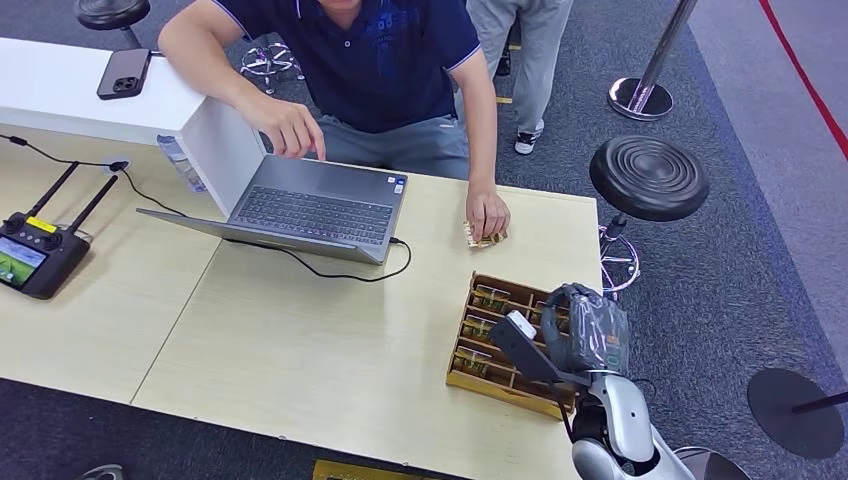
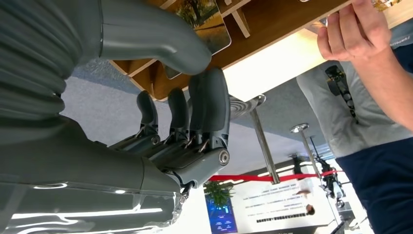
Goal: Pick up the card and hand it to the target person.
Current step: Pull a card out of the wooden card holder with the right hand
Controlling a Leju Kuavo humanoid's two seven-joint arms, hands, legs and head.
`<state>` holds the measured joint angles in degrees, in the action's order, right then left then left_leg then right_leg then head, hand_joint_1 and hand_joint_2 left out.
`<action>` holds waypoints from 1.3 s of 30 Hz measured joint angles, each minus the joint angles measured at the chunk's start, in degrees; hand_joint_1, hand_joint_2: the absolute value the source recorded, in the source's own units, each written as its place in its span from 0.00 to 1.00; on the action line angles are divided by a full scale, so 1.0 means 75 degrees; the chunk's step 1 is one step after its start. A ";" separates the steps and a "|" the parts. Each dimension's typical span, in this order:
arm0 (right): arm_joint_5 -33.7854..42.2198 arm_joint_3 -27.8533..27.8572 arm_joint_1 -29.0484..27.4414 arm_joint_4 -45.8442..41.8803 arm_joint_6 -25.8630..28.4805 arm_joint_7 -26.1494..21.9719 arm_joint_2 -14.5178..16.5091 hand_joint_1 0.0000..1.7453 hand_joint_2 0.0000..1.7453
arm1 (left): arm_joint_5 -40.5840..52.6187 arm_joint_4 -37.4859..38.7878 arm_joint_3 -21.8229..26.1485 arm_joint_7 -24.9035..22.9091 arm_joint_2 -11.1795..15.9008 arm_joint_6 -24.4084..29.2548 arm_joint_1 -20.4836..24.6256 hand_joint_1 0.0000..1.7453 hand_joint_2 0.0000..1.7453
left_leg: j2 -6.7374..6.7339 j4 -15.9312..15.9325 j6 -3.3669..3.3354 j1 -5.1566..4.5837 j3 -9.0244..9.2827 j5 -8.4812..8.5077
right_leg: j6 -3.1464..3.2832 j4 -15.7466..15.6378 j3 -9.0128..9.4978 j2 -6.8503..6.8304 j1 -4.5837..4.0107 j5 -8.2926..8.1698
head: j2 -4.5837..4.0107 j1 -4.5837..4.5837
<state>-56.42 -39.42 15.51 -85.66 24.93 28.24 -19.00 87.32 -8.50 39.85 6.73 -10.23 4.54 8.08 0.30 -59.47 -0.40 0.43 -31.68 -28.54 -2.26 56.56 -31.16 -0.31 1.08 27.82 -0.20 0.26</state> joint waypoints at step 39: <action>0.0080 -0.0117 0.0123 0.0449 -0.0136 0.0084 0.0130 0.61 1.00 | 0.0000 0.0000 0.0000 -0.0006 -0.0017 -0.0005 -0.0002 0.00 0.00 | 0.0000 0.0000 0.0000 0.0000 0.0001 0.0000 | 0.0000 0.0000 -0.0001 0.0000 0.0000 0.0000 | 0.0000 0.0000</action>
<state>-55.82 -40.30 16.44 -82.29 23.91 28.87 -18.03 87.32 -8.50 39.85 6.69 -10.36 4.50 8.07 0.30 -59.47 -0.40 0.43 -31.67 -28.55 -2.26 56.55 -31.17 -0.31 1.08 27.83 -0.20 0.26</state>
